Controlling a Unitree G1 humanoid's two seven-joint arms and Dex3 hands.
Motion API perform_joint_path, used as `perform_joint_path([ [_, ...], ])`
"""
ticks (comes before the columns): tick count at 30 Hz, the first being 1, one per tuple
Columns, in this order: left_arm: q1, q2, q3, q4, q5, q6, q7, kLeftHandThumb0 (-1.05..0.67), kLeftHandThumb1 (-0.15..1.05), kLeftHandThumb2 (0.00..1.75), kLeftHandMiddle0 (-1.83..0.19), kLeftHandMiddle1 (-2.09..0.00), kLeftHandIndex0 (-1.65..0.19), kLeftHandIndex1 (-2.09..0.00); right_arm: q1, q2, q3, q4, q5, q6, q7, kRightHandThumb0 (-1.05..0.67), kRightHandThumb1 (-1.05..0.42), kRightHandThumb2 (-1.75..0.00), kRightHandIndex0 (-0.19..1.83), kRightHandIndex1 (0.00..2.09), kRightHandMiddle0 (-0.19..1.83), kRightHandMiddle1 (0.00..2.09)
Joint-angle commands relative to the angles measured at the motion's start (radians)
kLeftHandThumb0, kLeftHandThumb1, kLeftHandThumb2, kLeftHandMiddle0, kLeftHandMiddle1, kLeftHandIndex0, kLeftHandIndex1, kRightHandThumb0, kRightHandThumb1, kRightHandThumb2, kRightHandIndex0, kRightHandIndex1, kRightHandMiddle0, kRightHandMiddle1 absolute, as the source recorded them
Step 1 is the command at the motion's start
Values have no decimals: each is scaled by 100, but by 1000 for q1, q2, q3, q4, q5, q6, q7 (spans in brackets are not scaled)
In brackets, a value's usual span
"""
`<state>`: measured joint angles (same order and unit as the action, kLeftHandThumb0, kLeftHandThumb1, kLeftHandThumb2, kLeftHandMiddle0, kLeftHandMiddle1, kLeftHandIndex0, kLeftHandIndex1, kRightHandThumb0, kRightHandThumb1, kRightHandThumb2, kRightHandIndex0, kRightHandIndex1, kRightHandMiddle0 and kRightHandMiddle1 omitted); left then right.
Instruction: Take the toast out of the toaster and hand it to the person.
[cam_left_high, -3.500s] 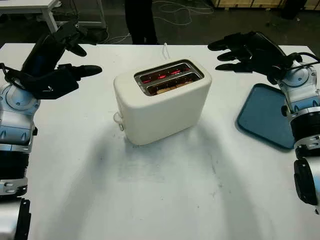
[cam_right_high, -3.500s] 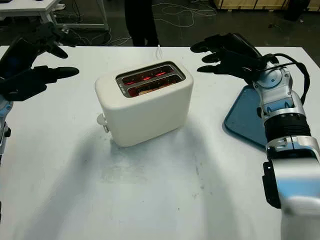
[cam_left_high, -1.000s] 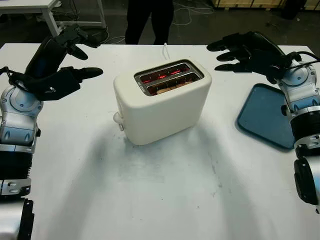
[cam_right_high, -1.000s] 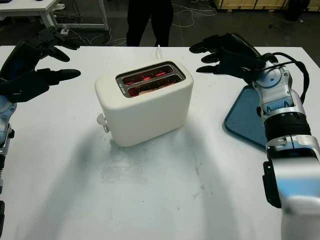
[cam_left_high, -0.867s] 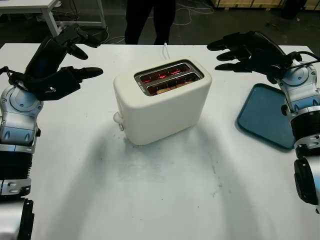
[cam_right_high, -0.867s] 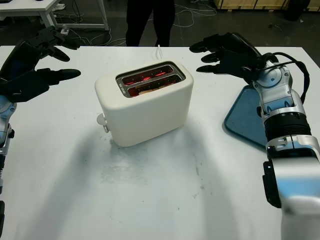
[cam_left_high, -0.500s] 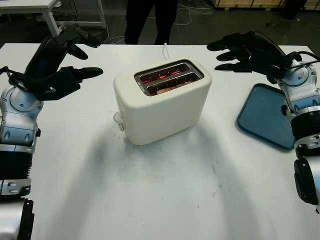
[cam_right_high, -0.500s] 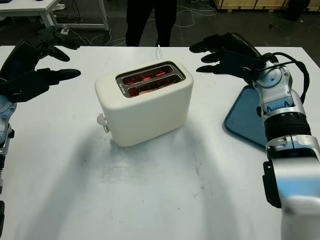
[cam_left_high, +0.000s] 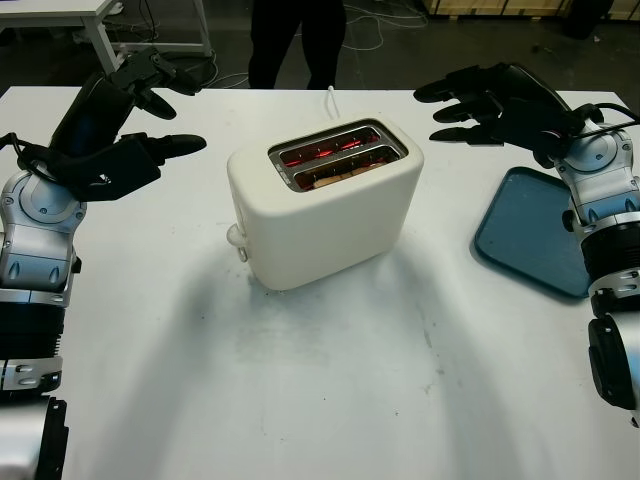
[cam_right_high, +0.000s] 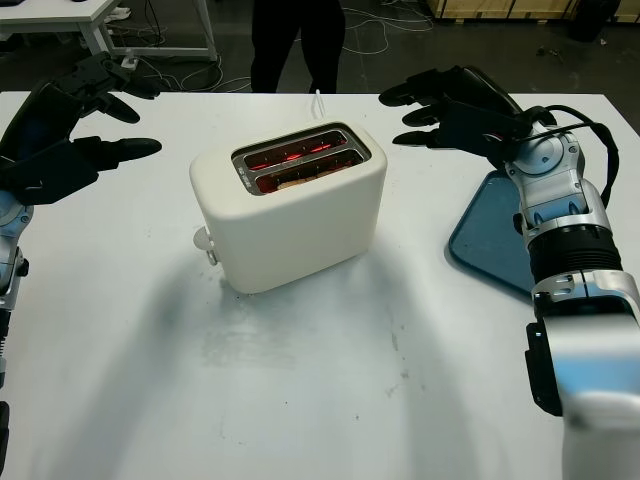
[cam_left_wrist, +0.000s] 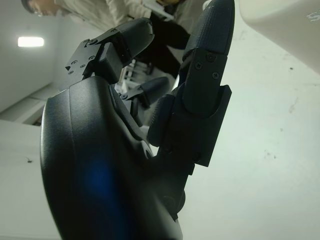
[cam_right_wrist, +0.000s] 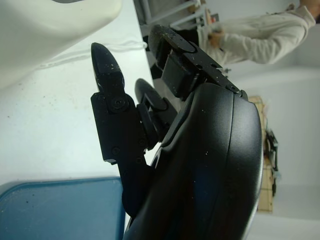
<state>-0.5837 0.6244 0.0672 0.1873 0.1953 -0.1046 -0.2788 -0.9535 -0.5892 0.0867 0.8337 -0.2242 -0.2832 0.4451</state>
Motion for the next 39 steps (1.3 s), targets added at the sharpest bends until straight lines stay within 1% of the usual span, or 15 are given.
perform_joint_path([
  [1, -4, 11, 3, -20, 4, 15, -6, -77, 88, 0, -23, -126, -22, -105, -14, -10, 3, 2, -6, -12, -3, -42, -90, 0, 77, 1, 70, 1],
  [8, -8, 4, 3, 2, -4, -16, 1, -78, 88, 0, -23, -128, -23, -107, -13, -9, -1, 1, -1, -8, -2, -42, -90, 0, 77, 1, 70, 0],
  [12, -8, 6, 3, -3, -4, -5, -4, -78, 88, 0, -22, -128, -22, -107, -14, -10, -2, 3, 1, -6, 0, -42, -90, 0, 77, 0, 70, 0],
  [16, -9, 5, 2, 2, -3, -14, -1, -78, 88, 0, -22, -129, -22, -108, -14, -12, 1, -1, -4, -2, -1, -42, -90, 0, 76, 0, 69, 0],
  [22, -5, 6, 5, 1, -8, -16, -5, -77, 88, 0, -21, -128, -21, -108, -13, -6, -7, 1, 9, 0, 2, -38, -89, 0, 76, 0, 69, 0],
  [26, -1, 10, 6, -2, -5, -3, -5, -76, 88, 0, -22, -128, -20, -107, -12, -5, -9, -1, 13, 1, 6, -40, -90, 0, 75, 0, 68, 0],
  [31, 10, 8, 14, -6, -3, 11, 5, -76, 87, 0, -22, -127, -20, -106, -13, -5, -11, 4, 14, -15, 3, -37, -89, 0, 76, 0, 69, 0],
  [34, 17, 11, 15, -2, 2, 3, 6, -75, 87, 0, -22, -125, -21, -105, -15, -5, -9, 6, 9, -20, -1, -37, -89, 0, 77, 1, 69, 1],
  [39, 33, 5, 22, -8, -8, 28, -1, -73, 86, 0, -23, -122, -22, -102, -12, -4, -13, 4, 15, -27, -1, -36, -89, 0, 78, 2, 71, 1],
])
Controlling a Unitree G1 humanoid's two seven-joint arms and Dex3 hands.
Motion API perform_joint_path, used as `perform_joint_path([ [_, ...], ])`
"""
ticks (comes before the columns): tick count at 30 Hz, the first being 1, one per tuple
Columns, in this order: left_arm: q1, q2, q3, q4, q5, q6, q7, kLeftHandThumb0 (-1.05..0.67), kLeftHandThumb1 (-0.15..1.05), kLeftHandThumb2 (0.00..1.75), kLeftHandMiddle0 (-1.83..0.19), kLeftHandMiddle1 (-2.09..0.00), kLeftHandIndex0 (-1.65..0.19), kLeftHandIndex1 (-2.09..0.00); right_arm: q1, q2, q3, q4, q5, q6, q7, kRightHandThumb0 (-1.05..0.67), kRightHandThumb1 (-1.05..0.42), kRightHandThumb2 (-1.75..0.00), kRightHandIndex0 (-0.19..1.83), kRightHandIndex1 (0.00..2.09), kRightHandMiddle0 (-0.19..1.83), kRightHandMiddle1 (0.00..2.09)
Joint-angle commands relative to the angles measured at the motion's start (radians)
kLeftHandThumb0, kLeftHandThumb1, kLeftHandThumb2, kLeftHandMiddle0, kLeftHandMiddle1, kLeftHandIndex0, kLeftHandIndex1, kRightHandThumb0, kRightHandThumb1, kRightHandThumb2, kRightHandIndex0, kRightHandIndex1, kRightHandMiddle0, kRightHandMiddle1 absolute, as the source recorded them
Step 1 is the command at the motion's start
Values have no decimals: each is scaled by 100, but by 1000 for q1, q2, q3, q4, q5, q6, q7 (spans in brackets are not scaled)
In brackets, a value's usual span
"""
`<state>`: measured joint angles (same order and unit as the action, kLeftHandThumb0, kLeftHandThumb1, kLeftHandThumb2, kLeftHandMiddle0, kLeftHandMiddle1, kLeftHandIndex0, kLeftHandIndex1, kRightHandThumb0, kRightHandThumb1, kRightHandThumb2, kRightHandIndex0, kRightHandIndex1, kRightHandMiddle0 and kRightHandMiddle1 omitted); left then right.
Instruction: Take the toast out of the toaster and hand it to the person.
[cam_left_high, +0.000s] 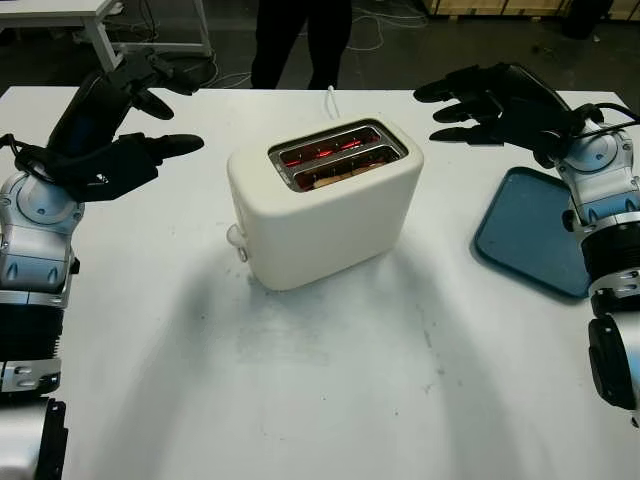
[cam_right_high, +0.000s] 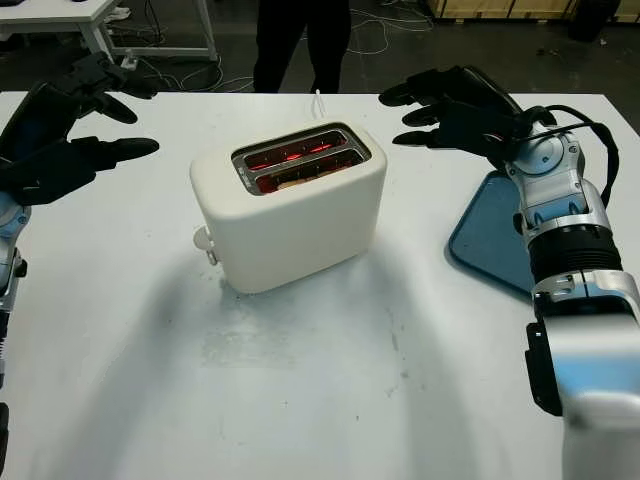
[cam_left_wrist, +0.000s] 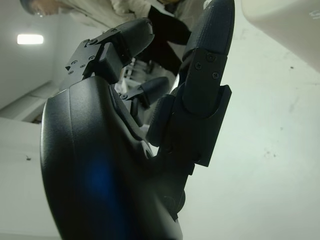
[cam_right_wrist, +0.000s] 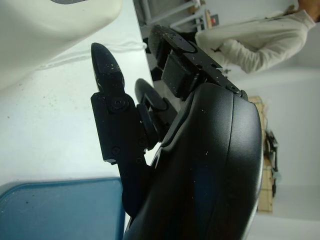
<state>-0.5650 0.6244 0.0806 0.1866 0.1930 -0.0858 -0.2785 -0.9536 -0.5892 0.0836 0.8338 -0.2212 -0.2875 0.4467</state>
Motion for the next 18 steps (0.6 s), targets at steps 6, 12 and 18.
perform_joint_path([
  [6, 17, 5, 10, -2, -13, -4, -9, -74, 87, 1, -24, -120, -23, -99, -13, -4, -7, -3, 8, -12, -3, -35, -88, 0, 78, 1, 71, 1],
  [12, 15, 7, 7, 8, -9, -12, -15, -75, 89, 1, -23, -121, -23, -99, -11, -4, -11, 5, 14, -23, 0, -36, -88, 0, 78, 1, 70, 1],
  [18, 13, 7, 5, 3, -6, -6, -21, -75, 89, 1, -22, -120, -22, -98, -13, -5, -8, 7, 11, -23, -1, -36, -88, 0, 79, 1, 71, 1],
])
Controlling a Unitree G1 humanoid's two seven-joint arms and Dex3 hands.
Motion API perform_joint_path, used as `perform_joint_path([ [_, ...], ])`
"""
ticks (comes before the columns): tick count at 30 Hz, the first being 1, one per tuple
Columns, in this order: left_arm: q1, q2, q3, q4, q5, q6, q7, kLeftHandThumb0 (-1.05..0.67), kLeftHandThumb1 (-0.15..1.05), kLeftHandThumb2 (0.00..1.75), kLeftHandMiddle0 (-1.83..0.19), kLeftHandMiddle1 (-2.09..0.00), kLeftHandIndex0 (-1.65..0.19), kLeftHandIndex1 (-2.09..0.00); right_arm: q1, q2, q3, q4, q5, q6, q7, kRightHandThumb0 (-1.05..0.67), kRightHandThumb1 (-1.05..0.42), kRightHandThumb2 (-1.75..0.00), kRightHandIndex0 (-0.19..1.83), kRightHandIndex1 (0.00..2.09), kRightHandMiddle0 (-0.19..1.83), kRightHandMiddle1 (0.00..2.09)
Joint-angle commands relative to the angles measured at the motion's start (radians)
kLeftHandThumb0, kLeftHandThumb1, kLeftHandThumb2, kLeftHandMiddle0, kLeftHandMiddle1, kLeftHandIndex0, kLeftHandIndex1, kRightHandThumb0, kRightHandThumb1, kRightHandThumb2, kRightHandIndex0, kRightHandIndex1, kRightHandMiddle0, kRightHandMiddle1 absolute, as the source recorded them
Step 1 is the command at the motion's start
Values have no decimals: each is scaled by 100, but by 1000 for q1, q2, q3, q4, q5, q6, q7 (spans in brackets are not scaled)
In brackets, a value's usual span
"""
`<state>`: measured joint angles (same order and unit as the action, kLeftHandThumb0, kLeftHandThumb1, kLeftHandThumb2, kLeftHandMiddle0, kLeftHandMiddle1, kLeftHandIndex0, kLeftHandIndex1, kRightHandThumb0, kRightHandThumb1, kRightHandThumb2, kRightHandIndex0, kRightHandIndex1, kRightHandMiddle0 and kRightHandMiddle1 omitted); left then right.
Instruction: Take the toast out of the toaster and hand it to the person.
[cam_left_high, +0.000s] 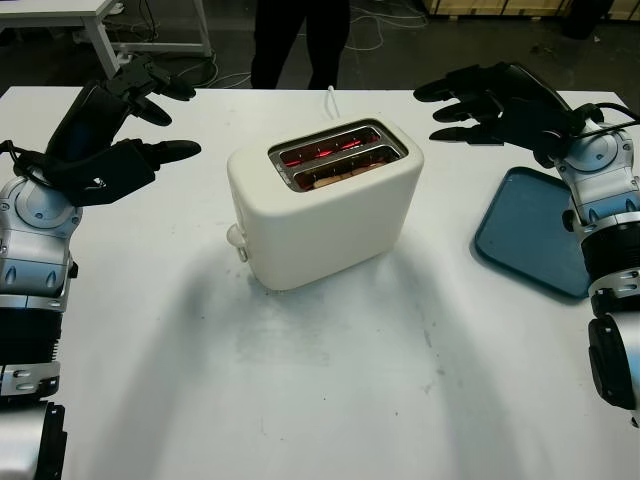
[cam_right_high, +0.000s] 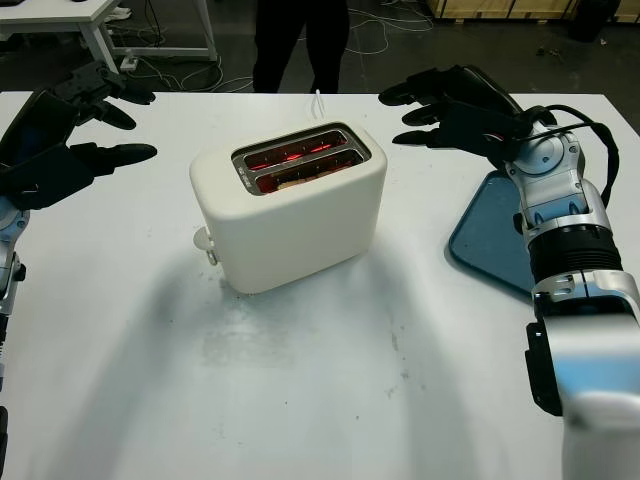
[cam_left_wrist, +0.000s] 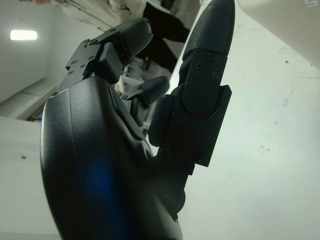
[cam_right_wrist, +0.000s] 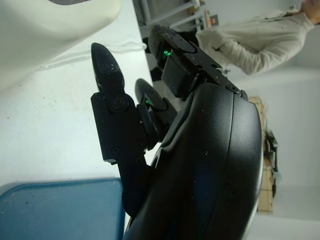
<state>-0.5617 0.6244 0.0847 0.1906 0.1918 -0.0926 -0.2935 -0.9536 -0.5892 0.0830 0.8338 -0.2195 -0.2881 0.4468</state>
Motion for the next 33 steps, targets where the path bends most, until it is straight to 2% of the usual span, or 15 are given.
perform_joint_path([
  [1, 10, 7, 0, -2, -3, 0, -5, -75, 89, 1, -23, -121, -23, -98, -13, -5, -8, 8, 10, -24, 0, -36, -88, 0, 79, 1, 71, 1],
  [8, 5, 4, -2, -3, -2, 12, -4, -74, 88, 0, -22, -121, -23, -99, -16, -6, -7, 9, 10, -17, 4, -36, -89, 0, 77, 0, 70, 0],
  [12, -1, 6, -5, 18, 3, -26, 2, -78, 89, 1, -24, -123, -24, -100, -17, -6, -7, 3, 10, -12, 8, -35, -89, 0, 77, 0, 69, 0],
  [22, -7, 7, -8, 19, 2, -20, -4, -82, 91, 1, -23, -126, -21, -104, -18, -8, -5, 4, 5, -18, 5, -36, -89, 0, 78, 1, 70, 0],
  [33, 1, 8, -2, 6, 0, -8, -5, -77, 90, 0, -22, -125, -20, -104, -14, -5, -6, -1, 5, -10, -1, -37, -89, 0, 78, 1, 70, 0],
])
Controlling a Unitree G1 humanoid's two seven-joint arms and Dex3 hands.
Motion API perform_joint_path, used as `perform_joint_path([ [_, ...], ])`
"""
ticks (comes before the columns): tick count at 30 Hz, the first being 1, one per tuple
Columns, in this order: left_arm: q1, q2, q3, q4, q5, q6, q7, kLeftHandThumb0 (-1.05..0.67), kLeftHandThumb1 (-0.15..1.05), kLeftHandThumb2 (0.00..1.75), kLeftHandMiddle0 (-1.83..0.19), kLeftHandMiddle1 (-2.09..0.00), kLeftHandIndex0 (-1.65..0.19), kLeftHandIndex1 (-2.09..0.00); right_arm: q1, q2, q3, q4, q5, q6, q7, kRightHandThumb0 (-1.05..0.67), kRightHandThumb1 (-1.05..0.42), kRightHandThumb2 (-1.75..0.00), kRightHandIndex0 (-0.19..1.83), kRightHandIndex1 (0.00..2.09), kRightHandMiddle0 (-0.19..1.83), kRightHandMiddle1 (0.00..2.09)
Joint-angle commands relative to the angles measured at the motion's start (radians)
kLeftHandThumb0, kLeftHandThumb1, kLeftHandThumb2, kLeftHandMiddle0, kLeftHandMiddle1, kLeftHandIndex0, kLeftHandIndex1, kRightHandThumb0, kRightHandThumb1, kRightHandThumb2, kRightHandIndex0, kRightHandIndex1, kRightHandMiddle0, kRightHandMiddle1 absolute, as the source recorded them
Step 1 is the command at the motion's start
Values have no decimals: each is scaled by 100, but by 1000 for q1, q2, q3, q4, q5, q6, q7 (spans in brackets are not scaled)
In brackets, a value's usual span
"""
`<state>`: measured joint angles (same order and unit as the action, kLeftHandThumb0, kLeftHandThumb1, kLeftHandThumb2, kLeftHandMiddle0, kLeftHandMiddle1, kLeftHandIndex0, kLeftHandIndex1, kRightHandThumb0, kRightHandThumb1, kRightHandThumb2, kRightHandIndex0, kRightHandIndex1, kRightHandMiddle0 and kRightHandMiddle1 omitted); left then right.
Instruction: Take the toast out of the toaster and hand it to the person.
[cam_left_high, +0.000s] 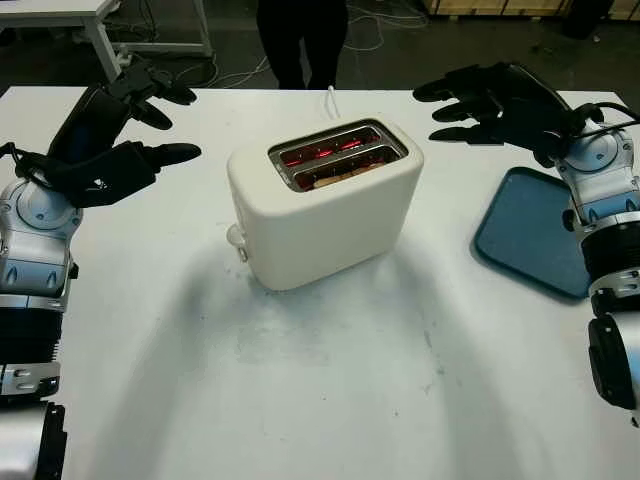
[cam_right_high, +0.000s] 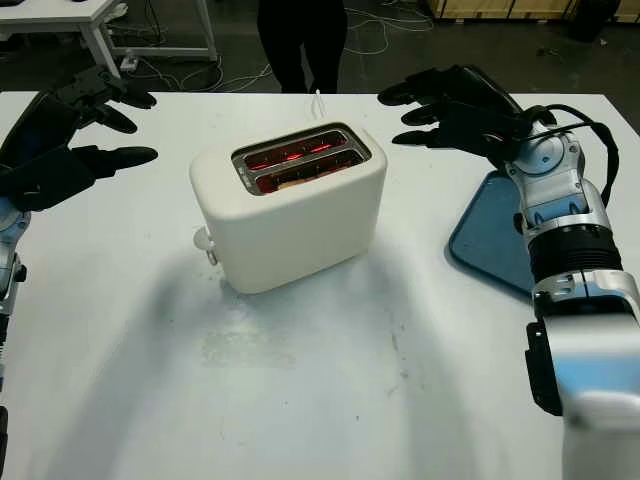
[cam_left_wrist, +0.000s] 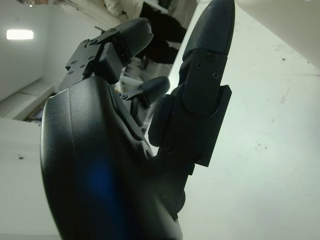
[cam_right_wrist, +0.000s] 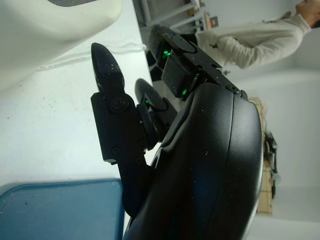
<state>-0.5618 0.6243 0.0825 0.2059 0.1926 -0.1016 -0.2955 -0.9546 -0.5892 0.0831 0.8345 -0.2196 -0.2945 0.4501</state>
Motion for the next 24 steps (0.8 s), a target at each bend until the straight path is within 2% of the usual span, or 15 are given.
perform_joint_path([
  [1, 1, 8, 0, -7, -1, 0, -3, -77, 90, 0, -22, -125, -20, -104, -13, -5, -6, -2, 4, -3, -5, -36, -89, 0, 78, 1, 70, 1],
  [24, 6, 6, 2, -14, -7, 7, -6, -77, 90, 0, -23, -122, -21, -100, -13, -5, -8, 3, 13, -6, 3, -38, -89, 0, 77, 0, 70, 0],
])
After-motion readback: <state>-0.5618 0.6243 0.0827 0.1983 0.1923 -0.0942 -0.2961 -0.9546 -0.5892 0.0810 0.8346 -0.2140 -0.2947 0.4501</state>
